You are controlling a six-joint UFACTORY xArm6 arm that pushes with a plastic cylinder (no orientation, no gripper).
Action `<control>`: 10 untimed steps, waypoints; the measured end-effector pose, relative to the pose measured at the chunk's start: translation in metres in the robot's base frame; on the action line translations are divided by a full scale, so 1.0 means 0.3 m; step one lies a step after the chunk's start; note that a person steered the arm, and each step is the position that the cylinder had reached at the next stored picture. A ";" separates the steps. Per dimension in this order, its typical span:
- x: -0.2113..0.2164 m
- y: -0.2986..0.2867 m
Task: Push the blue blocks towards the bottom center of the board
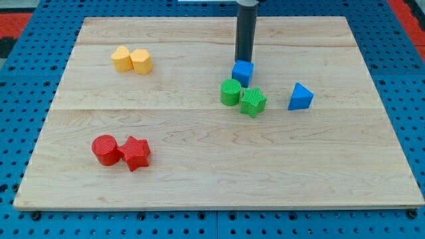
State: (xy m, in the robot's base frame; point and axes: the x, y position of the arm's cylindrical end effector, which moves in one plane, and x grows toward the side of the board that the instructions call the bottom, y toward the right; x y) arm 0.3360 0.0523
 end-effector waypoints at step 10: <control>0.106 -0.178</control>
State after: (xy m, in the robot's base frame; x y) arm 0.3678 -0.0011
